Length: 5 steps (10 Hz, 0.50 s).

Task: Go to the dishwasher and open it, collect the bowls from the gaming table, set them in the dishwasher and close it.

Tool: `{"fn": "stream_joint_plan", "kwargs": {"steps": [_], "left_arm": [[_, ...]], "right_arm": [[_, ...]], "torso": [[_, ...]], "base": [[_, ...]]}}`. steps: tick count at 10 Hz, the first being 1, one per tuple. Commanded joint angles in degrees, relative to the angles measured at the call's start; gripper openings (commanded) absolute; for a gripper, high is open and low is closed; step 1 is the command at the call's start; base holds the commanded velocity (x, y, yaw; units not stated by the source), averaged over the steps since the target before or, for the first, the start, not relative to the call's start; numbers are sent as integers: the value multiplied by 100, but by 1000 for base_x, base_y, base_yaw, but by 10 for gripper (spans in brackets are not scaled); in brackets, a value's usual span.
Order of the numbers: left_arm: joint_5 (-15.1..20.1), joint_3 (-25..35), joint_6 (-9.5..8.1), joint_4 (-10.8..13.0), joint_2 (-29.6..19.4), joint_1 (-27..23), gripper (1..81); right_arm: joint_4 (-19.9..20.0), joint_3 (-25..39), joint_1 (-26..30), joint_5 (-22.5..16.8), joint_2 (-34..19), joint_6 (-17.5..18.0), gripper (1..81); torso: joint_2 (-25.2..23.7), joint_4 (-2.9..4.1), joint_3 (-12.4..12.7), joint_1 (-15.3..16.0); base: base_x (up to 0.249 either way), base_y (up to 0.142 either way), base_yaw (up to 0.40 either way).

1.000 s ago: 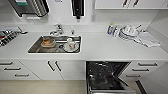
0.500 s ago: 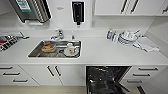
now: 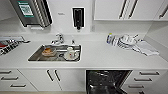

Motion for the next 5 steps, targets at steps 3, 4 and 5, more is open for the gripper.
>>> {"fn": "stream_joint_plan", "kwargs": {"steps": [3, 4, 5], "left_arm": [[382, 34, 32, -87, -98, 43, 811], [382, 34, 32, -87, -81, 43, 811], [382, 34, 32, -78, -81, 43, 811]], "right_arm": [[1256, -922, 124, -495, 94, 59, 811], [1429, -965, 36, -495, 85, 59, 811], [1858, -1087, -8, -495, 111, 59, 811]], "torso": [[-949, 0, 2, 608], [-1159, 0, 5, 739], [-1357, 0, 7, 861]], "base": [[0, 0, 0], [0, 0, 0], [0, 0, 0]]}}
